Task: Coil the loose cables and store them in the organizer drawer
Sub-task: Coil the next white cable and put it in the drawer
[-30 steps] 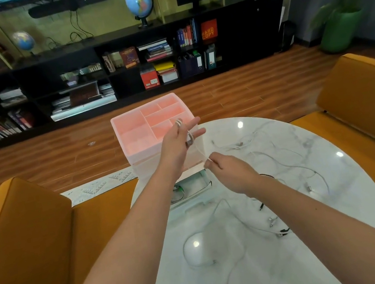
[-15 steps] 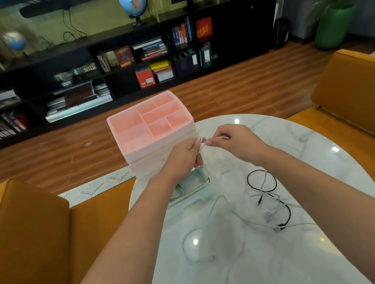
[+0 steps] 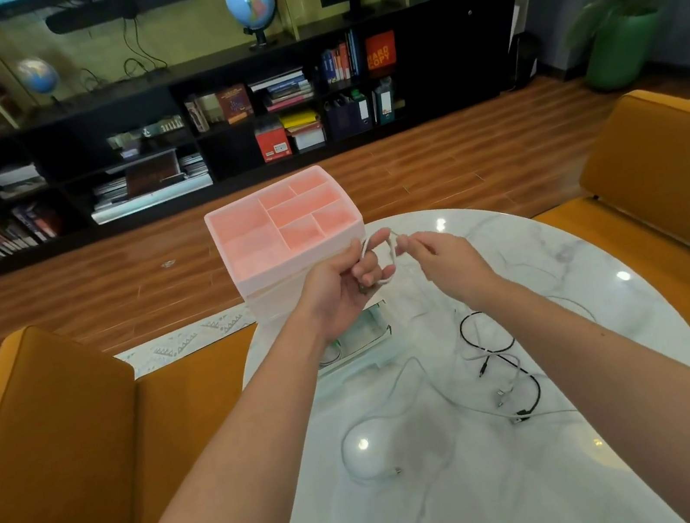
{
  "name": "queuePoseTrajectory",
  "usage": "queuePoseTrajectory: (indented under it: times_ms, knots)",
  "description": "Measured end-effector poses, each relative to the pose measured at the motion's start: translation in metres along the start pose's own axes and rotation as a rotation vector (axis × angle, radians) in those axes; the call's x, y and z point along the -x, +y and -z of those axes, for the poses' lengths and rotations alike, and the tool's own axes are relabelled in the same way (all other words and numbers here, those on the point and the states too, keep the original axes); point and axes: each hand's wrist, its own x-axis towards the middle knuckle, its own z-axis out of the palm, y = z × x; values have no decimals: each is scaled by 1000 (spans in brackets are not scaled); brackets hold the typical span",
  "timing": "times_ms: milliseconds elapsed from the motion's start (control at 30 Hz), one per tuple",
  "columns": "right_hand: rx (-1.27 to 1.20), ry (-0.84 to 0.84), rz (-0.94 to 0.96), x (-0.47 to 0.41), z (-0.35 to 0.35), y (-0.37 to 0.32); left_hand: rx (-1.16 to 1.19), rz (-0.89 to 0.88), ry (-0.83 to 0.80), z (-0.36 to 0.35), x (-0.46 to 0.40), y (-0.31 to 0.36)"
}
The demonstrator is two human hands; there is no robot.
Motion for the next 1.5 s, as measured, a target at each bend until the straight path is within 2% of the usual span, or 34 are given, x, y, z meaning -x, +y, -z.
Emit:
queuePoseTrajectory:
  times_ms: [100,200,433,600,733,900,967,1100,1233,1400,1500]
  knots:
    - [69,-27,-22,10,-11,0,98,-40,14,0,-2,-1]
    - [122,-62,-28,18,-21,-2,147,-148,113,0,-8,-1]
    - [137,-105,28,25,-28,-18,-73,-335,262,-4,-24,-4]
    - [240,-76,15,21,-15,-16,-488,-346,355,0,-24,0]
    - [255,-52,-22,15,-6,-19,-789,-343,336,1,-22,-4]
    - [197,-211,-30,11,2,-18,-1152,-274,267,8,-25,-10]
    - [182,-219,-9,9,10,-18,-1297,-223,237,12,-22,-9]
    - [180,-139,-9,1,27,-18,-1173,-87,196,16,-14,-11]
    - [93,-113,-4,-6,30,-13,-1053,-63,153,16,-11,-9]
    - [10,-121,68,-7,26,-3,-737,-37,7,6,-7,-3]
    - [-65,-144,55,-3,24,-4,-567,-29,-1,3,-5,-2]
